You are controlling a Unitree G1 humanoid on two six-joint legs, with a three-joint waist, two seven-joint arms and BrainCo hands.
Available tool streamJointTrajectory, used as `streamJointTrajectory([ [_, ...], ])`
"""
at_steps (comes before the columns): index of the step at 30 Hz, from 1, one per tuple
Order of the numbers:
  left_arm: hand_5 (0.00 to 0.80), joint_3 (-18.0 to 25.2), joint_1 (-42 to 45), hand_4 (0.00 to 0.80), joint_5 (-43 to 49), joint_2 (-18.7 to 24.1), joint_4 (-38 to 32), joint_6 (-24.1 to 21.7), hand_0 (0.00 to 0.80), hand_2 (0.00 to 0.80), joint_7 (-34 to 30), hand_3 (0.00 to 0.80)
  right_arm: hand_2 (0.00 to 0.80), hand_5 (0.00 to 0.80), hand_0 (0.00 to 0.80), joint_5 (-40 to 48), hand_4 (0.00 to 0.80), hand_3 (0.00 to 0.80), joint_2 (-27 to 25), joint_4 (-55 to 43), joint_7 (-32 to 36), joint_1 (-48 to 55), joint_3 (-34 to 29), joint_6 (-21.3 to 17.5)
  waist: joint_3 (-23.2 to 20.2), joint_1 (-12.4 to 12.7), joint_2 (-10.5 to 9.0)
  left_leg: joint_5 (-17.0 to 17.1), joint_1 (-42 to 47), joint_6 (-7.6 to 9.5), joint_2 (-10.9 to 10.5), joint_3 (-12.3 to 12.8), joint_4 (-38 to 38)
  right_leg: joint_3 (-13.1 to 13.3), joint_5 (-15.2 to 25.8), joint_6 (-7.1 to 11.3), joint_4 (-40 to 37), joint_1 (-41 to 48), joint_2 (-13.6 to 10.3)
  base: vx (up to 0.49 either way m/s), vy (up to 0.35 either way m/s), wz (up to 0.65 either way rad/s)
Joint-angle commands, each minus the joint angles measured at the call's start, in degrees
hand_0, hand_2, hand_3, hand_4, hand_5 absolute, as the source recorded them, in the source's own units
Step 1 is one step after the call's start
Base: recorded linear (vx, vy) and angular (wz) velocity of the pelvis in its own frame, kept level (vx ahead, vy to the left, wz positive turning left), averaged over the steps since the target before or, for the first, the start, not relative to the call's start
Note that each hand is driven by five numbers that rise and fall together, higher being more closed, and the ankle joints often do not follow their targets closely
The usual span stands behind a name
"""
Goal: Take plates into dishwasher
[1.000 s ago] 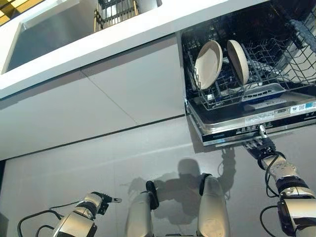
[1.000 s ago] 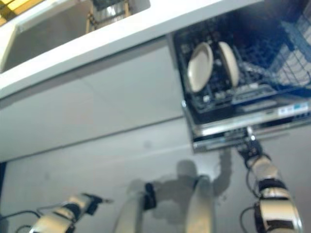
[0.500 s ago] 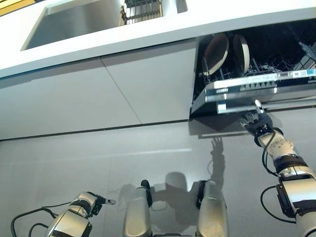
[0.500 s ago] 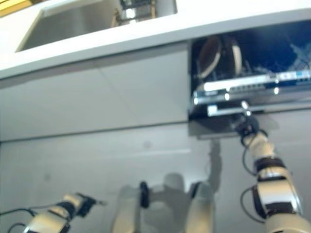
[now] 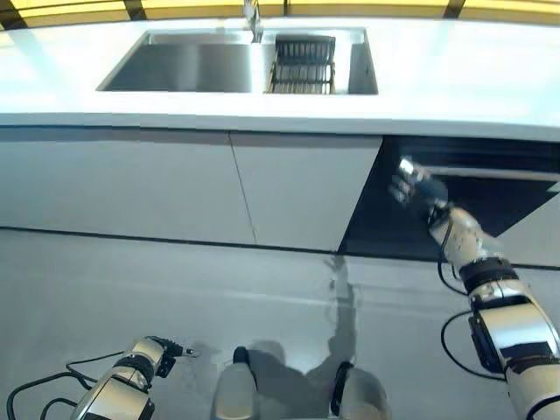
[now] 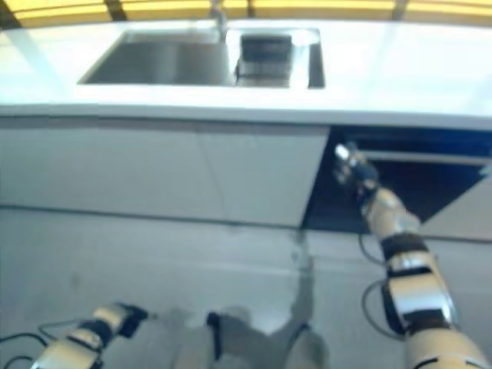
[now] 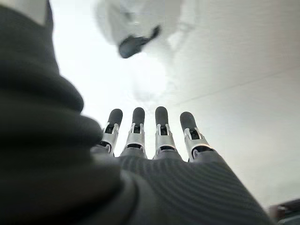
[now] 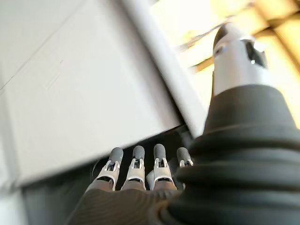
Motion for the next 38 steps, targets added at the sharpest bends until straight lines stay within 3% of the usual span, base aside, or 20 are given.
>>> streamJointTrajectory([
  [1,0.0,-1.83,1.23,0.0,0.1,1.79,1.21,-0.71,0.0,0.0,-0.41,0.0,0.0,0.0,0.0,-13.76,0.0,0.0,2.04,-1.95,1.61,4.62,3.58,0.31,-3.6,-1.37,-0.76,2.19,3.91,0.54,-1.06,1.57,-6.48,-0.53,3.15,0.55,-10.14,6.82,1.77,0.058,0.052,-0.14],
  [5,0.0,-1.21,5.18,0.0,0.67,-0.23,1.87,-3.94,0.0,0.0,-0.56,0.0,0.0,0.0,0.0,-22.33,0.0,0.0,4.97,-0.22,5.22,17.48,5.81,-1.97,-6.69,-2.05,-0.98,3.62,7.21,-0.46,-0.86,2.95,-12.47,-1.75,5.79,1.54,-17.43,10.98,2.38,0.032,0.052,-0.06],
  [8,0.0,0.07,7.39,0.0,-0.28,-2.18,2.7,-6.66,0.0,0.0,1.72,0.0,0.0,0.0,0.0,-24.51,0.0,0.0,8.75,3.02,4.11,24.11,5.9,-3.3,-8.32,-2.22,-1.21,2.9,7.92,-0.52,-1.17,3.41,-12.93,-2.64,6.63,1.78,-20.31,12.29,2.68,-0.018,0.049,-0.07],
  [13,0.0,1.46,10.86,0.0,0.97,-6.14,3.76,-11.29,0.0,0.0,1.63,0.0,0.0,0.0,0.0,-22.24,0.0,0.0,16.13,9.72,-1.16,30.7,3.34,-1.83,-9.64,-2.89,-1.24,1.78,8.94,0.31,-1.61,4.02,-12.93,-2.04,5.92,1.54,-19.87,12.82,2.81,-0.008,0.059,-0.05],
  [17,0.0,1.01,12.77,0.0,1.93,-8.76,4.37,-13.03,0.0,0.0,0.88,0.0,0.0,0.0,0.0,-27.53,0.0,0.0,19.45,16.69,-2.33,34.43,0.91,-0.56,-10.16,-3.81,-0.88,0.99,9.71,0.86,-1.91,4.78,-12.93,-1.19,5.78,1.79,-19.91,13.1,2.63,0.01,0.046,-0.05],
  [22,0.0,-0.18,14.07,0.0,4.77,-10.53,4.75,-17.15,0.0,0.0,-0.94,0.0,0.0,0.0,0.0,-38.77,0.0,0.0,19.7,20.28,-3.72,35.69,2.01,1.25,-10.59,-3.7,-0.74,0.06,10.42,1.49,-2.52,4.63,-12.93,-1.15,5.6,2.03,-19.93,13.64,2.29,0.018,0.028,-0.1],
  [38,0.0,-0.9,14.87,0.0,2.68,-11.82,4.21,-17.05,0.0,0.0,0.57,0.0,0.0,0.0,0.0,-43.28,0.0,0.0,20.26,19.36,-1.31,35.09,5.67,1.3,-11.78,-2.38,-2.02,-1.58,11.86,1.9,-2.54,3.29,-12.93,-1.74,4.54,2.46,-19.75,15.19,2.16,0.002,-0.001,0.0],
])
